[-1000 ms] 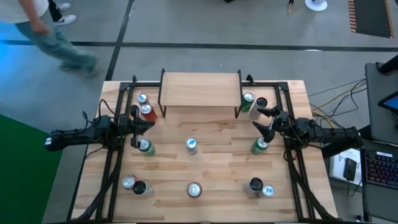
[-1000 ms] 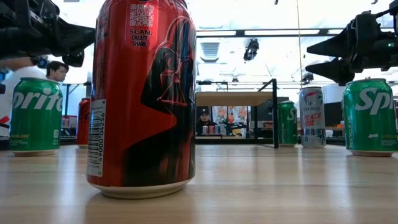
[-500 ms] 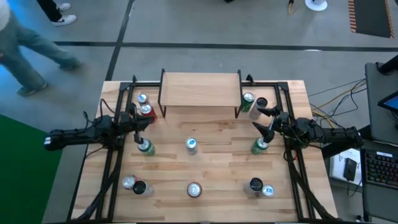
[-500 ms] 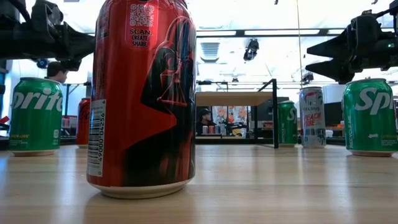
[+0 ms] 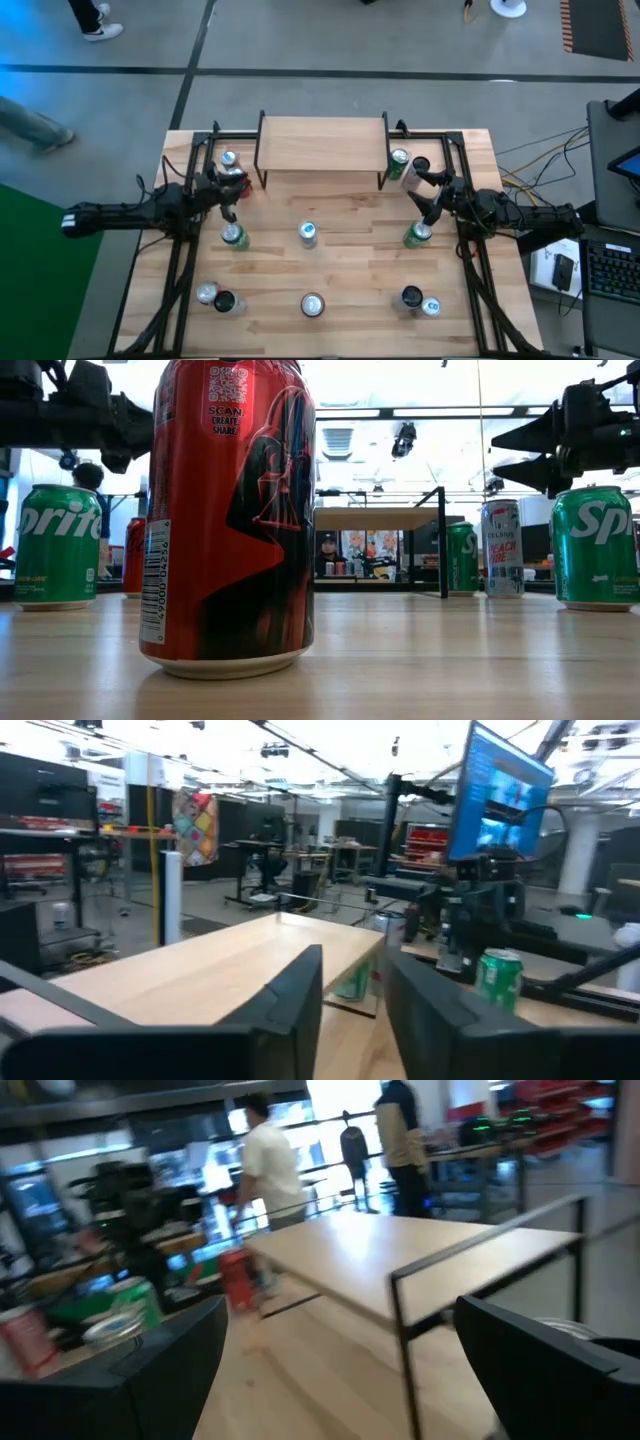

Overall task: Place canned beverage on shelf
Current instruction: Put the top right white pink soda can on the shelf

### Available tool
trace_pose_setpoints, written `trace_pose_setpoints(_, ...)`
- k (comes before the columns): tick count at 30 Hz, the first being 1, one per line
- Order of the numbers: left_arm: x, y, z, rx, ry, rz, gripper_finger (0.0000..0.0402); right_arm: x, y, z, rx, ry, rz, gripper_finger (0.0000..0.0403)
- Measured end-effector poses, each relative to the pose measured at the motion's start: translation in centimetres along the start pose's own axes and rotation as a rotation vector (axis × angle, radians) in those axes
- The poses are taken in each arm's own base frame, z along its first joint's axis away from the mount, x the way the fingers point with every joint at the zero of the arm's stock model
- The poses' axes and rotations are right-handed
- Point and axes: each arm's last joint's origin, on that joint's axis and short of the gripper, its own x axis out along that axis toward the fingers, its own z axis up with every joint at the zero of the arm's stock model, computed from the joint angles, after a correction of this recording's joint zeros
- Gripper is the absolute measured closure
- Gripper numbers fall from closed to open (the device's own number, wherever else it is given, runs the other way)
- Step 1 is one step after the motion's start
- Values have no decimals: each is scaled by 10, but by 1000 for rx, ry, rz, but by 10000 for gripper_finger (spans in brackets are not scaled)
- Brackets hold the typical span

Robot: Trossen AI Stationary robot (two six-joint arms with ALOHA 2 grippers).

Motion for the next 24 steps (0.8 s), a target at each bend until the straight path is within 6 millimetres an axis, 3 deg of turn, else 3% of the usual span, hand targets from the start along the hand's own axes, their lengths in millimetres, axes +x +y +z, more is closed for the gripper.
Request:
trace_pose_setpoints(5,6,0,7,8,21,95,275,0,-1,2,43,-25,-53,24)
trace_pose_setpoints(11,14,-3,7,52,66,102,271,0,-1,2,53,-28,-53,24)
trace_pose_setpoints(17,22,-4,22,44,41,184,268,0,0,7,54,-78,-44,24)
trace_pose_setpoints(24,32,-8,23,71,91,180,212,-2,1,20,21,-196,-31,24)
